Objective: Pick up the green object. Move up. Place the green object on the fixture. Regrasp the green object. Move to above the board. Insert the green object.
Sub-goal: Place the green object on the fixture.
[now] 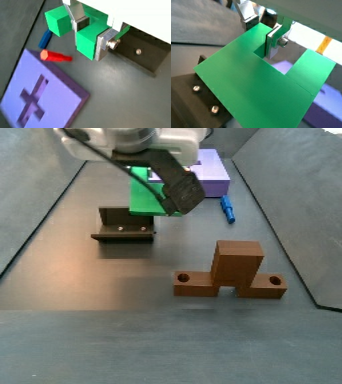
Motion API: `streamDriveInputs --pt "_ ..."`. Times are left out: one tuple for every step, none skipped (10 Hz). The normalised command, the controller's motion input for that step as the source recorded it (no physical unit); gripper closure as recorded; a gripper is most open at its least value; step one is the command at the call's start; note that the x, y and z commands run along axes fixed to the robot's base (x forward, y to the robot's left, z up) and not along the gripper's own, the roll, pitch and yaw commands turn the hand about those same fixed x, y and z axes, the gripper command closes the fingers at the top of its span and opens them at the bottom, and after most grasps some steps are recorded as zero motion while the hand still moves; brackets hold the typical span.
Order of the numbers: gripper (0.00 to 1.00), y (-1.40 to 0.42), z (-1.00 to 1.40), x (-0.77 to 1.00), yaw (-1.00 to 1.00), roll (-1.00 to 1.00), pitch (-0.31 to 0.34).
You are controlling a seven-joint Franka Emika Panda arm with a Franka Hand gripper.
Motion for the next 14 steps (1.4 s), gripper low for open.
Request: streamDriveInputs --pt "1.00 0.00 0.05 0.37 0.14 -1.00 0.111" --pt "1.00 0.00 0.02 0.37 0.14 -1.00 0.117" --pt "1.00 0.00 0.00 0.39 0.16 -1.00 0.131" --pt "1.00 -0.01 0.00 0.41 0.17 -1.00 0.163" --pt "1.00 0.00 0.00 0.27 0.13 -1.00 0.114" --pt "1.00 -0.01 0.00 0.26 0.14 -1.00 0.151" --pt "1.00 0.00 -0.04 0.08 0.21 -0.54 0.094" --pt "1.00 0.00 -0.02 0.00 0.00 0.00 0.000" --pt "1.00 0.00 -0.15 0.00 -0.05 0.00 0.000" --pt "1.00 0.00 -0.34 0.00 -0.01 -0.06 -0.086" --pt "1.00 0.00 -0.45 0.16 0.00 -0.05 -0.137" --pt "1.00 0.00 0.08 0.58 -0.12 -0.07 0.000" --pt "1.00 0.11 0.87 0.49 -0.31 -0.02 0.043" --pt "1.00 0.00 0.80 0.63 -0.49 0.00 -0.051"
